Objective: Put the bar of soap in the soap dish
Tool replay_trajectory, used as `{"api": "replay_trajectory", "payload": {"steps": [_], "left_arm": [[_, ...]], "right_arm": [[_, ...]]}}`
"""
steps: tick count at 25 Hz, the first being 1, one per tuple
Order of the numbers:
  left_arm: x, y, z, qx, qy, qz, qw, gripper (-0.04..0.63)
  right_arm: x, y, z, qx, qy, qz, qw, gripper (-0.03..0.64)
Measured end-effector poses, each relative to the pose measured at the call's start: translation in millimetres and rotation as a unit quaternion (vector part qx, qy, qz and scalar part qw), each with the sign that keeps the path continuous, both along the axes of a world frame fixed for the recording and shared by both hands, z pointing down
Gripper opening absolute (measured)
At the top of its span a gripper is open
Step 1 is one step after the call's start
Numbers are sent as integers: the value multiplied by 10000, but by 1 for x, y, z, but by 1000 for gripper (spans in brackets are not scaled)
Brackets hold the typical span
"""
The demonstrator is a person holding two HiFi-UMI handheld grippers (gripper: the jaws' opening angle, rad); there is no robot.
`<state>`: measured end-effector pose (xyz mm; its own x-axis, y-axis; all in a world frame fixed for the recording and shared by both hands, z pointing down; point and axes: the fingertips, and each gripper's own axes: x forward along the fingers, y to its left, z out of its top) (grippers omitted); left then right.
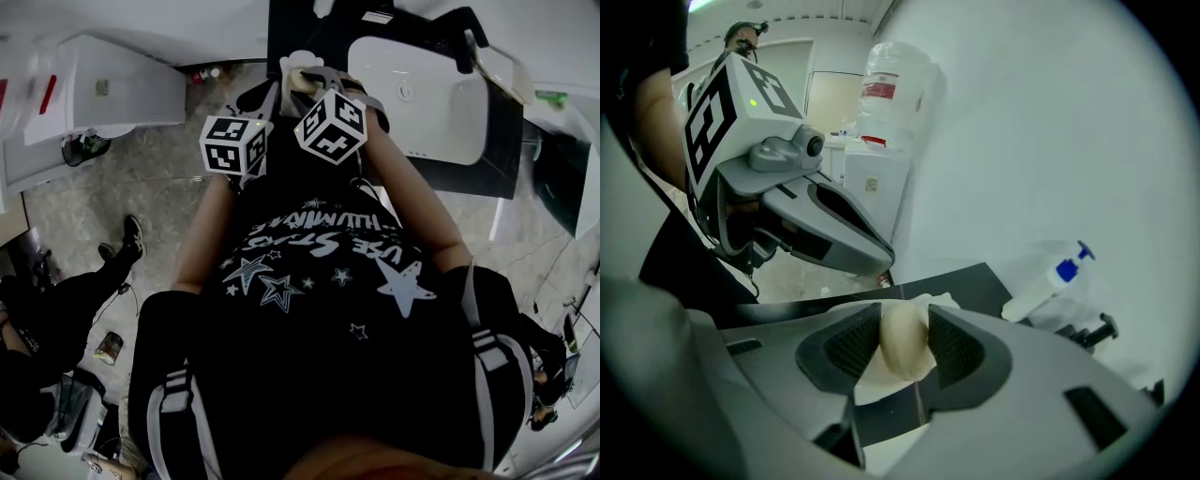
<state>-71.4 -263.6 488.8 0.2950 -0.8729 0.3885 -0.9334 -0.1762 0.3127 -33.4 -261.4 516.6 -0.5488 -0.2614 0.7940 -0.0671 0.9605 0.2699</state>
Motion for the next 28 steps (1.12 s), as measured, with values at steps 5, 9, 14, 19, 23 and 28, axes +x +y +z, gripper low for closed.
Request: {"api": "replay_trajectory", "payload": {"steps": [5, 9, 14, 19, 23, 28], "left_arm": [[-2, 4, -2, 16, -2, 2, 10000, 11], [-2, 10, -5, 35, -5, 7, 10000, 11], [1, 12, -7, 39, -46, -4, 10000, 11], [2, 18, -16, 112, -111, -59, 9999, 11], [5, 26, -25, 182, -186, -30, 9997, 11], [5, 38, -36, 296, -234, 175, 9991, 11]], "right_arm": [[-2, 5, -5, -282, -217, 118, 9993, 144], [-2, 15, -7, -614, -424, 251, 9969, 146], [3, 11, -19, -599, -776, 497, 9939, 144], [14, 7, -39, -792, -1292, 838, 9849, 144], [22, 12, -47, -867, -1474, 967, 9805, 143], [27, 21, -54, -799, -1679, 1269, 9743, 139]]}}
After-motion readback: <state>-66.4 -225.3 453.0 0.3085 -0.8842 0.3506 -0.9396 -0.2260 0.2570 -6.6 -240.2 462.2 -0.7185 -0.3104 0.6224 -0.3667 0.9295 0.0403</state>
